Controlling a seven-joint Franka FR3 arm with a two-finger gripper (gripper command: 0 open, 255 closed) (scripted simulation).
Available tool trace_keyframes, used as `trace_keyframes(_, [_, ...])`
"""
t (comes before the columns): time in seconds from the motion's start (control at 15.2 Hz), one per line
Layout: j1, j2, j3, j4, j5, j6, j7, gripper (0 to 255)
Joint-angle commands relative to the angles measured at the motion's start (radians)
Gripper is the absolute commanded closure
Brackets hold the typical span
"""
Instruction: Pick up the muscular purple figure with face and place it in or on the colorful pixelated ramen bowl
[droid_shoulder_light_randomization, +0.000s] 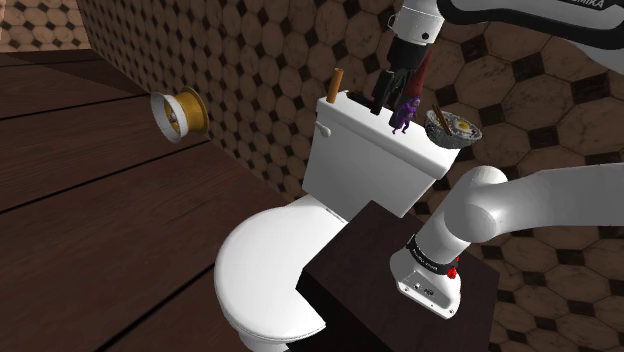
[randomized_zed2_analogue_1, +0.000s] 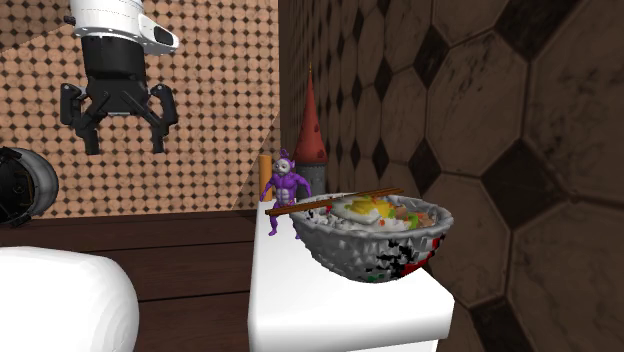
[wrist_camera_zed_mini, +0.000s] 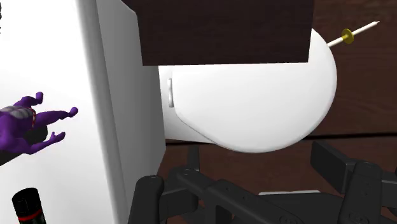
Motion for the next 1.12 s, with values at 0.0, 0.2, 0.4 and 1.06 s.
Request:
trace_keyframes(0.0, [0.000, 0.000, 0.000, 0.000, 0.000, 0.000, 0.000, 0])
trace_keyframes(0.2, [-0.029, 0.018, -0.067, 0.023, -0.045, -0.024, -0.063, 0])
trace_keyframes(0.4, [-0.057, 0.046, -0.133, 0.055, -0.090, -0.045, -0.126, 0])
trace_keyframes(1.06, [-0.128, 0.208, -0.343, 0.223, -0.216, -0.095, -0.339, 0])
